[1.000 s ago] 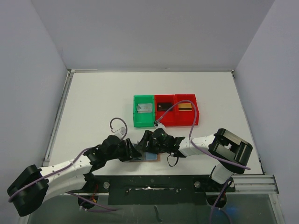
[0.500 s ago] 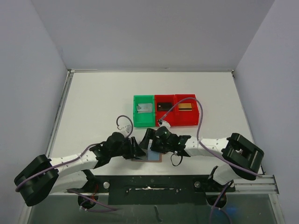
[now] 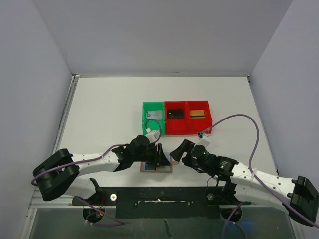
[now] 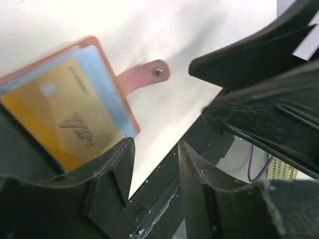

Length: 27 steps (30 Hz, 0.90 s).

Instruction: Take the credit cards out of the card holder

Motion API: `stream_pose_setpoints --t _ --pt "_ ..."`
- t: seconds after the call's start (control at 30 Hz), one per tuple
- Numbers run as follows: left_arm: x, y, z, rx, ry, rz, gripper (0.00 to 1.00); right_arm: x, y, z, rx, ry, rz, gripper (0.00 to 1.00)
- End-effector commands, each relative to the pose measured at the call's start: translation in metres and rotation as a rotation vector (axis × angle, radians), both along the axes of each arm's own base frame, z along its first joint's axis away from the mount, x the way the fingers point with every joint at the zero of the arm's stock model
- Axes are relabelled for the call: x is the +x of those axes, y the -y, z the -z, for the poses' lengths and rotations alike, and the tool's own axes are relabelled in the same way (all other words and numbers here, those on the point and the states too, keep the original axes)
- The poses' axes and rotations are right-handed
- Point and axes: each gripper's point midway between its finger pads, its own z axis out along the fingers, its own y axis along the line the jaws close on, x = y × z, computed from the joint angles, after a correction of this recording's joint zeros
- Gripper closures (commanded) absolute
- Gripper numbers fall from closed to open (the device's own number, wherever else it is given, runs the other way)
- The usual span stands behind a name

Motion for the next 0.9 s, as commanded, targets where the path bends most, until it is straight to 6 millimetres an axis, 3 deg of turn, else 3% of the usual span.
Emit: stream_pose_setpoints --t 0.0,0.1,0.23,0.33,0.67,0.87 --pt "0.006 0.007 -0.016 0.039 0.097 0.006 0.61 0.007 0.010 -0.013 0.110 0.081 0.065 0.27" --pt "0.012 -0.010 -0.021 0.029 0.100 -0.104 0.62 0.005 0.008 -0.015 0.134 0.090 0.049 0.40" --pt "0.020 -0.042 -0.012 0.062 0.074 -0.248 0.63 0.003 0.000 -0.015 0.112 0.078 0.005 0.50" --pt "0.021 -0.055 -0.009 0.048 0.042 -0.282 0.63 0.003 -0.014 -0.017 0.106 0.082 -0.055 0.57" --pt "0.030 -0.055 -0.015 -0.002 -0.014 -0.300 0.61 0.007 -0.062 0.003 0.051 -0.008 -0.203 0.67" --pt "0.028 -0.048 -0.013 -0.042 -0.056 -0.271 0.59 0.003 -0.054 0.037 -0.031 -0.110 -0.171 0.68"
